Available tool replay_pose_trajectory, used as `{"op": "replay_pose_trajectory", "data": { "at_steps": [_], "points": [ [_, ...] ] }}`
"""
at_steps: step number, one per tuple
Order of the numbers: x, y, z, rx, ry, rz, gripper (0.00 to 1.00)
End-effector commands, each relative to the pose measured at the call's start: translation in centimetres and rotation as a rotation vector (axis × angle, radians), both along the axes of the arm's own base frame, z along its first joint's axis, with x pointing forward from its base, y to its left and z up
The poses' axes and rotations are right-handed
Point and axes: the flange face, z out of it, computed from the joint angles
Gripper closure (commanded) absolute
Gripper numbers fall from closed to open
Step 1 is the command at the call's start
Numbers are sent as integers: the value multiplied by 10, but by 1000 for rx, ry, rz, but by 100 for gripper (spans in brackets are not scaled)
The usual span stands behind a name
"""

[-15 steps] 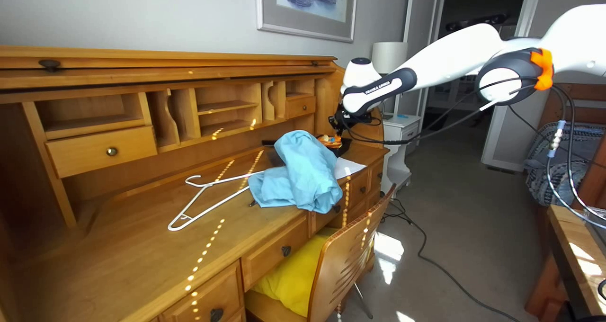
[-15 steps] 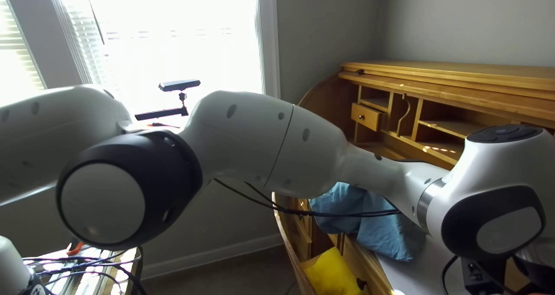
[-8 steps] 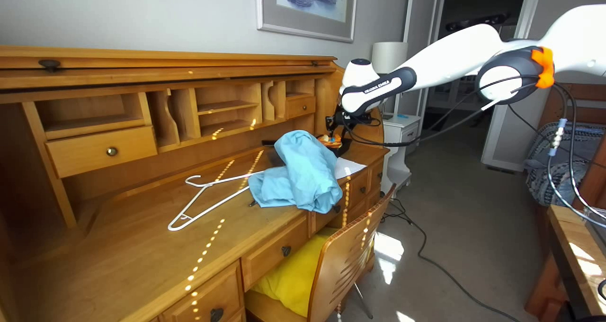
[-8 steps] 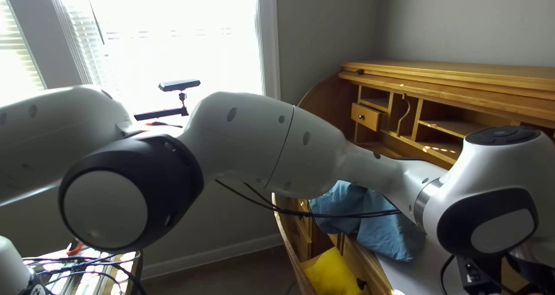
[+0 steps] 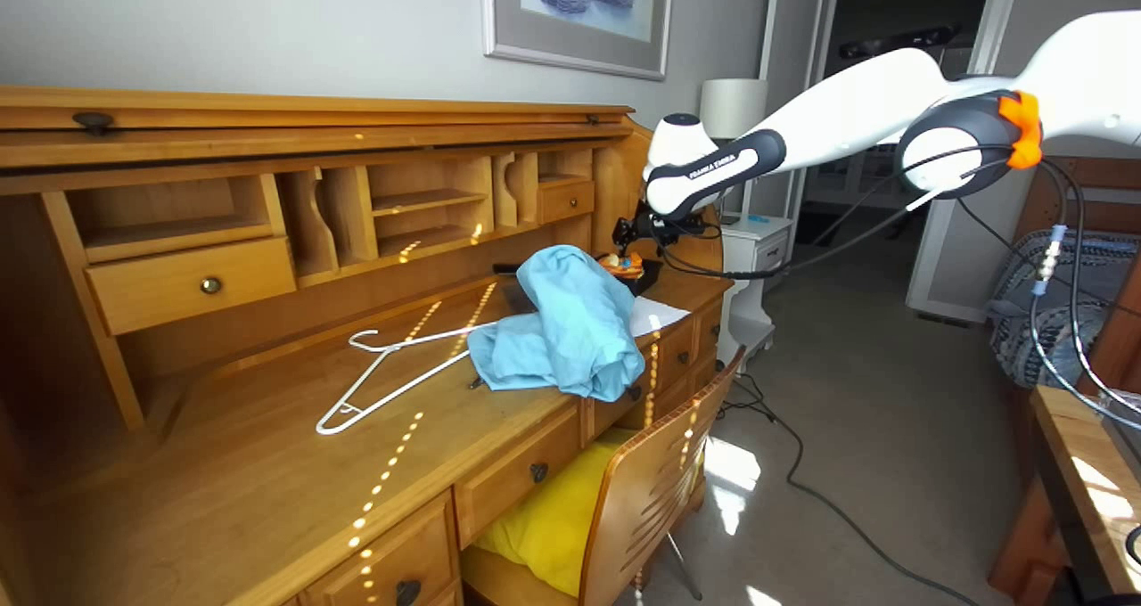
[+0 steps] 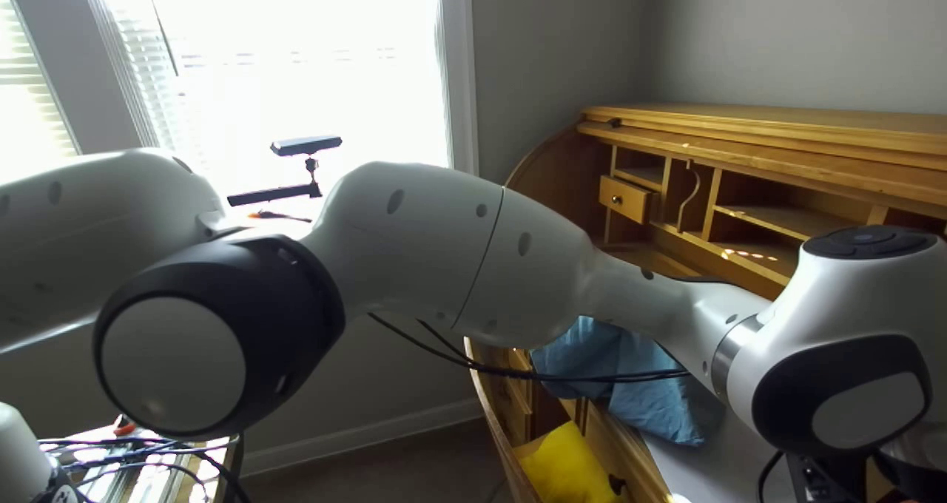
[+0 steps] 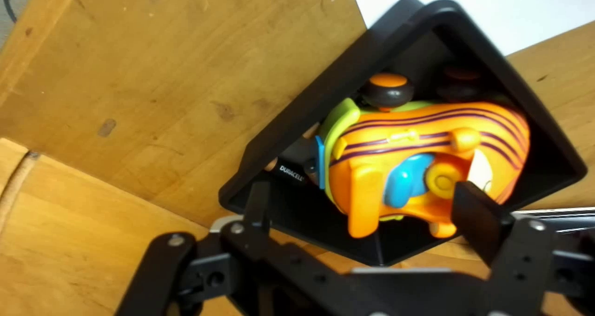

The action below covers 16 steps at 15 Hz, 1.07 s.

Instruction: Remove the toy from the black tray

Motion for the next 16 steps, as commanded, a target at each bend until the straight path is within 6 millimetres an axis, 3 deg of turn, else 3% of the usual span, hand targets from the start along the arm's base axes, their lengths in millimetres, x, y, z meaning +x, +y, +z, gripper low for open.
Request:
{"op": "replay_pose_trajectory", "data": {
  "at_steps": [1,3,4,13,15,16],
  "points": [
    [-2,-7,-8,-16,17,-26,0],
    [-3,-9,-13,-16,35,-29,6],
    [-4,-8,-15,-16,40,-28,26],
    [1,-3,-11,-22,18,-7,90],
    [2,-2,-10,-24,11,-3,99],
    [2,-2,-8,-26,7,-1,96]
  ]
}}
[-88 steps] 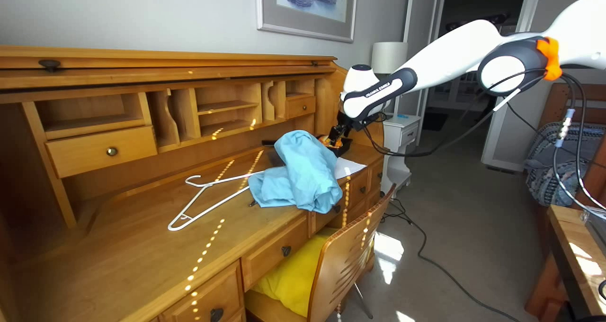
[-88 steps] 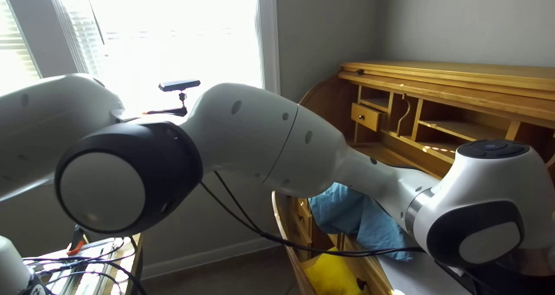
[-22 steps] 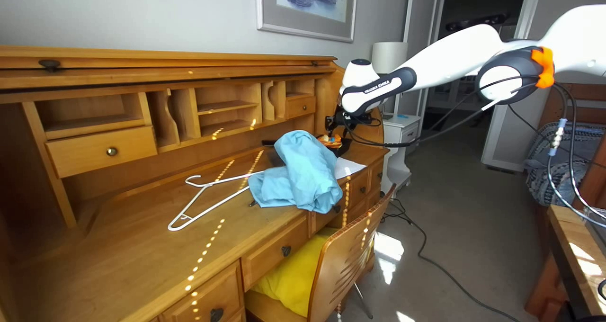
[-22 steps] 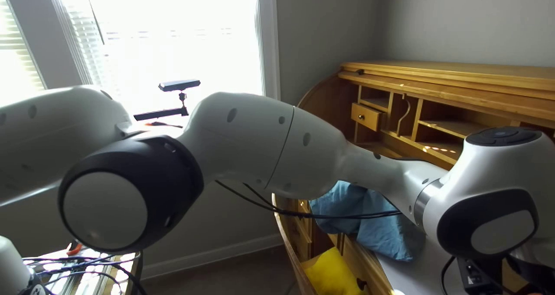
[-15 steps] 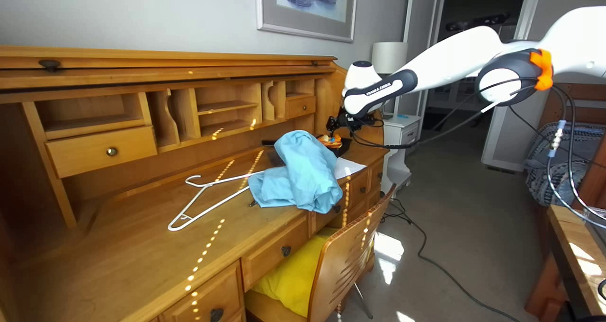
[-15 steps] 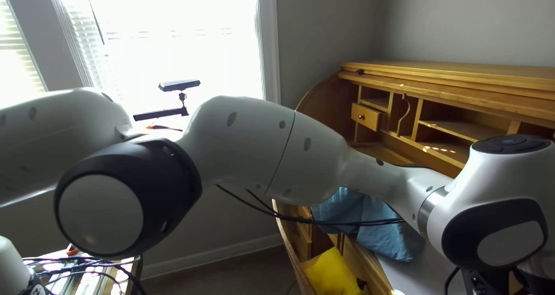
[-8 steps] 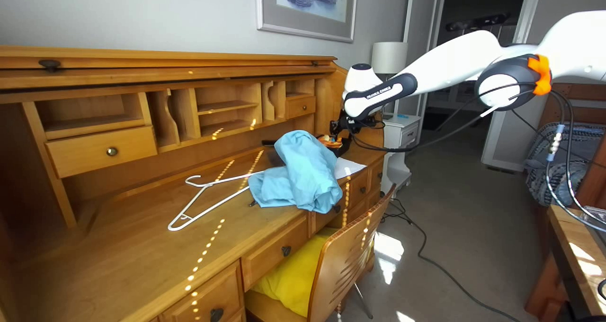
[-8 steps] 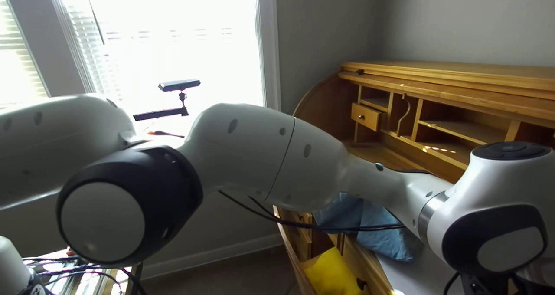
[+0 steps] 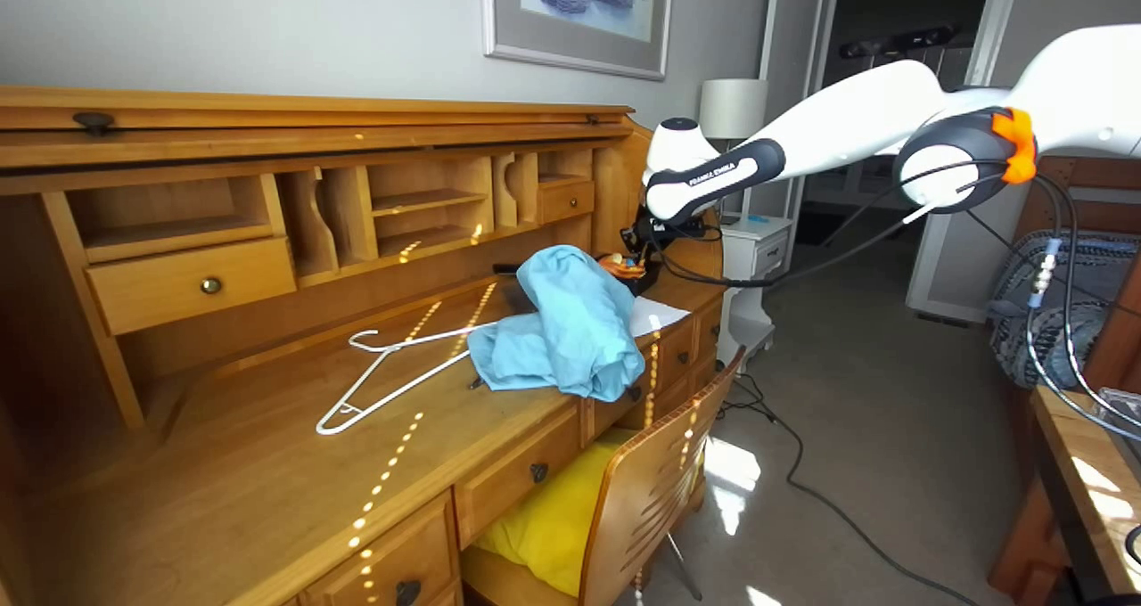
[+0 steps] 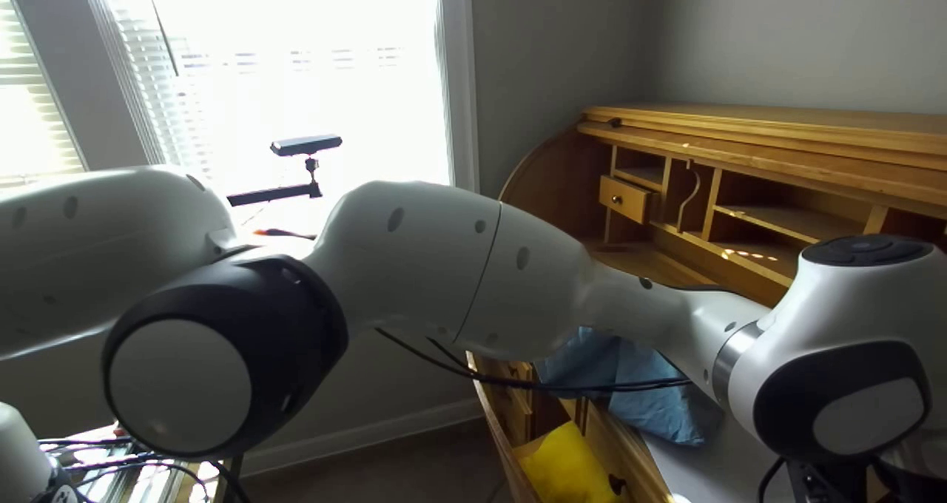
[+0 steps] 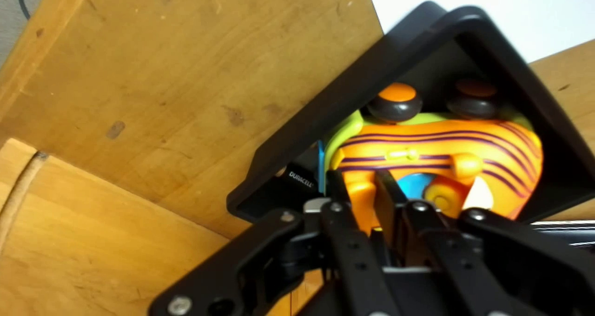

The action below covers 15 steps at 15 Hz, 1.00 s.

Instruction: Remove the toy from the black tray

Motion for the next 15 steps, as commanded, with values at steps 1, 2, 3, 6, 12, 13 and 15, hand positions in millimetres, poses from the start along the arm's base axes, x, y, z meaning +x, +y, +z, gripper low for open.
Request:
{"op": "replay_pose_trajectory", "data": {
  "at_steps": [1,2,3,6,12,13,15],
  "points": [
    [2,0,1,-3,-17,4,95],
    [3,0,4,-3,-25,4,95],
    [4,1,9,-2,-37,7,95],
    [7,3,23,-1,-76,21,95],
    [12,3,49,-21,-166,36,95],
    [14,5,54,-25,-183,53,95],
    [18,13,60,-38,-209,105,95]
  ]
}}
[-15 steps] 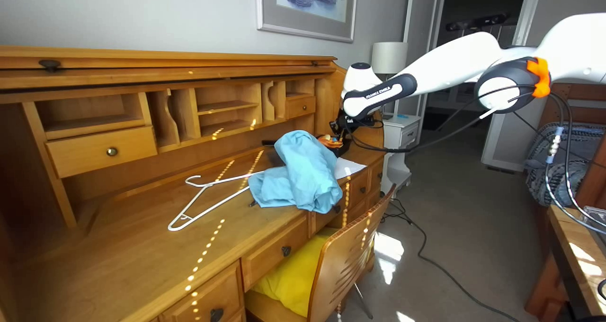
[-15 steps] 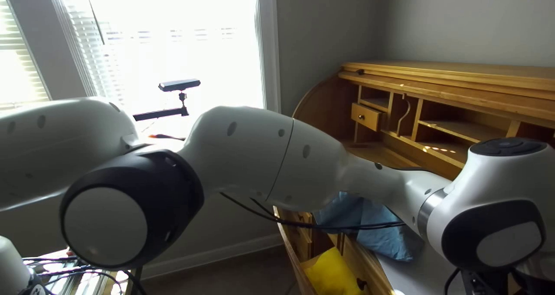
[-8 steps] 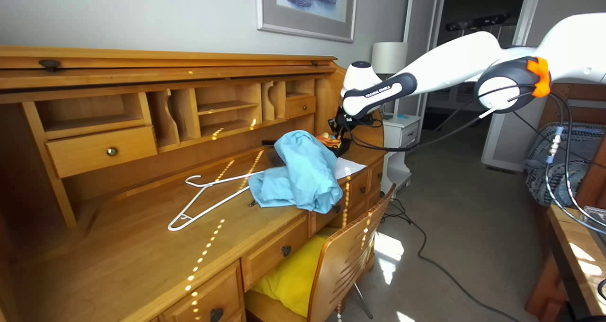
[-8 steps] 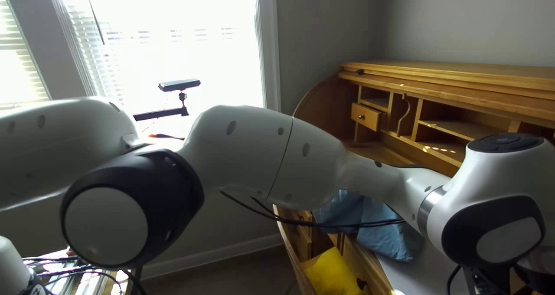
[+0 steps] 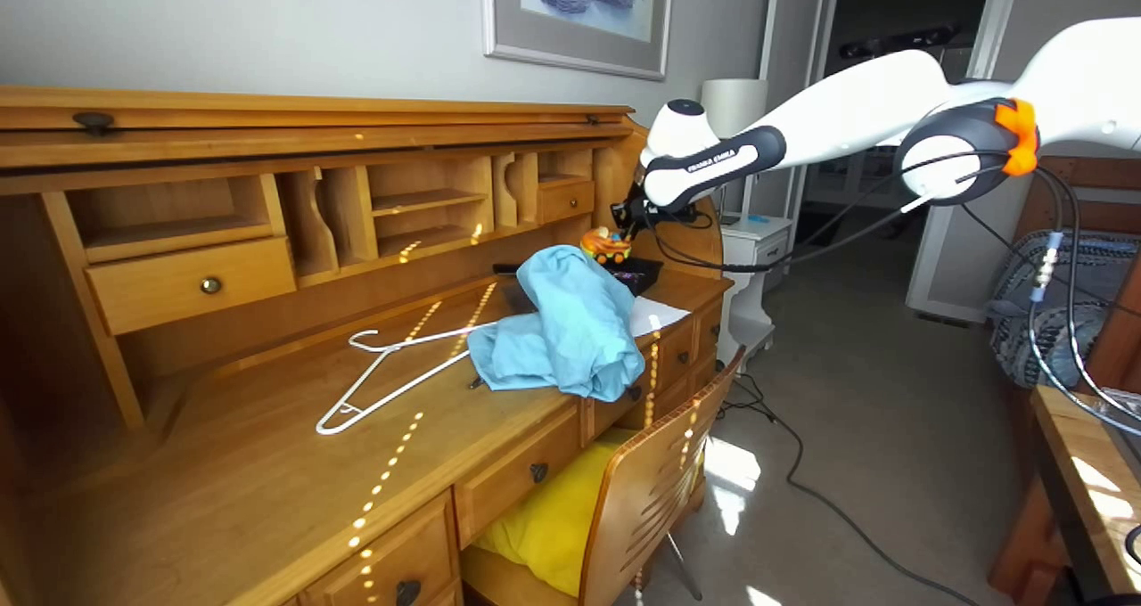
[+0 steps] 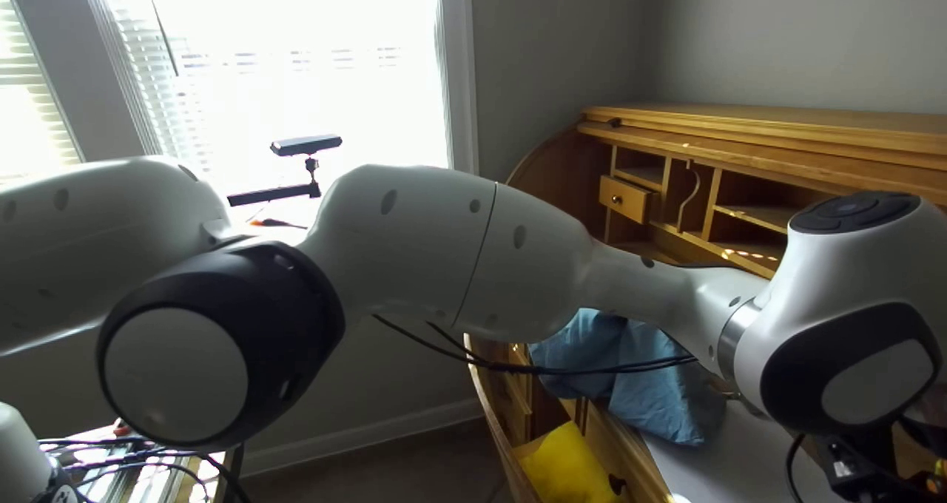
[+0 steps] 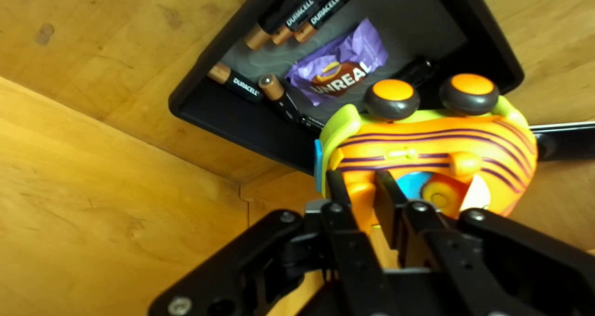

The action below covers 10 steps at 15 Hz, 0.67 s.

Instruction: Remove the toy from the black tray

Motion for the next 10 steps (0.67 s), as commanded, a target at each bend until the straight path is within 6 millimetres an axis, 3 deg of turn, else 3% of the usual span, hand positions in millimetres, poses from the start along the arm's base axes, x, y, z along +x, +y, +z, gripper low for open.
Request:
{"op": "replay_pose_trajectory", "data": {
  "at_steps": [1,7,10],
  "points": [
    [7,14,18,-4,-56,92,95],
    [22,63,15,-13,-41,273,95],
    [24,78,10,-8,3,315,95]
  ]
}}
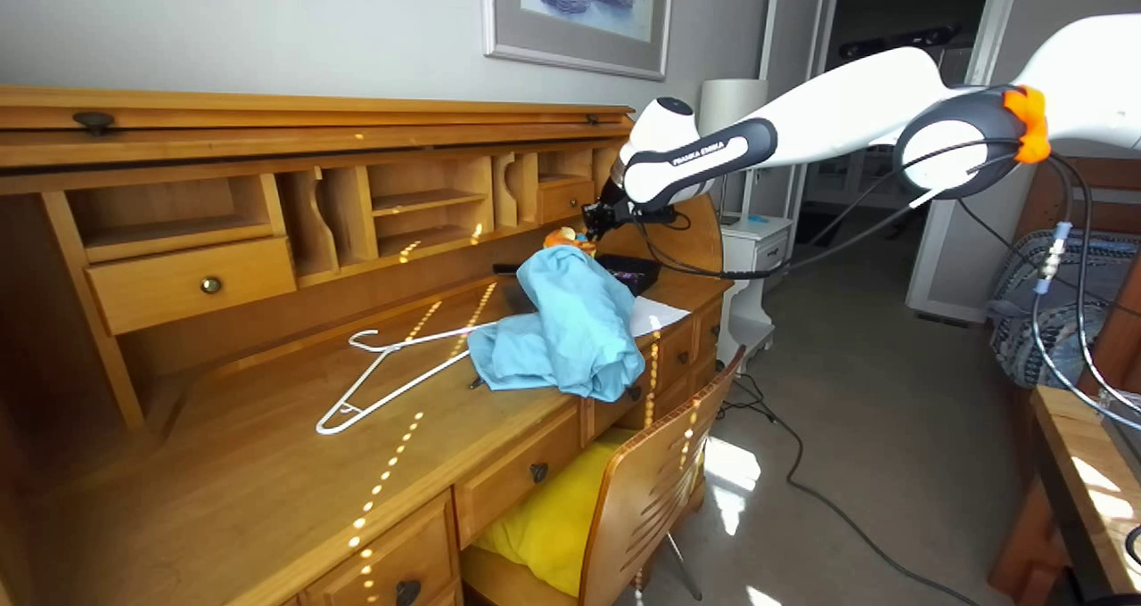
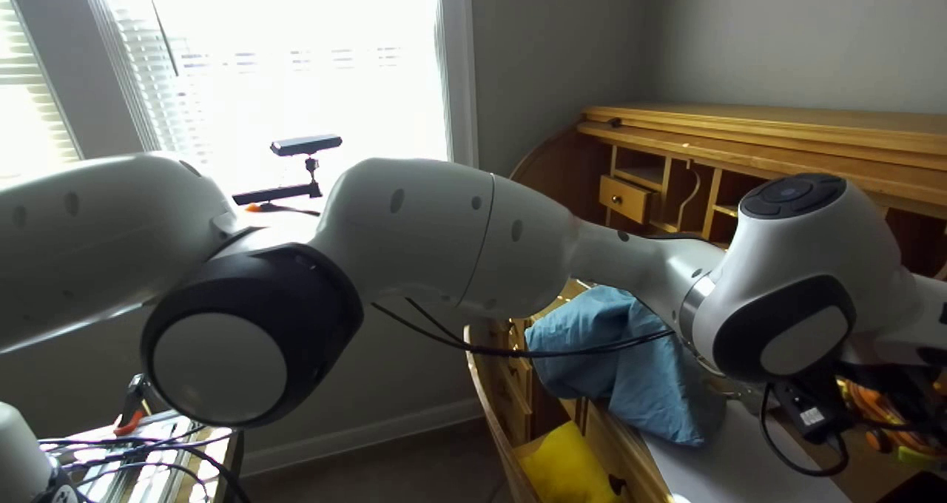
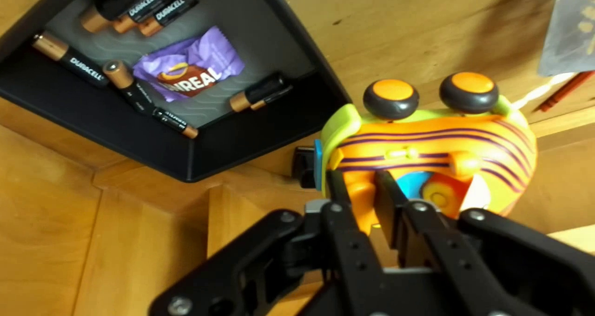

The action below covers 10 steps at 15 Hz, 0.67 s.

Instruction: Remove the toy from the black tray

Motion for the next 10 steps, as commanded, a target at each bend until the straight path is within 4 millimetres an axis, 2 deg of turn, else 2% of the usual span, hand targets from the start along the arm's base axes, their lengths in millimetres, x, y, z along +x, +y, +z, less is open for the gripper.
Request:
{"op": "replay_pose_trajectory", "data": {
  "at_steps": [1,5,10],
  "points": [
    [0,12,4,8,60,52,95],
    [-7,9,-8,8,218,74,95],
    [-15,4,-9,24,347,109,95]
  ]
}}
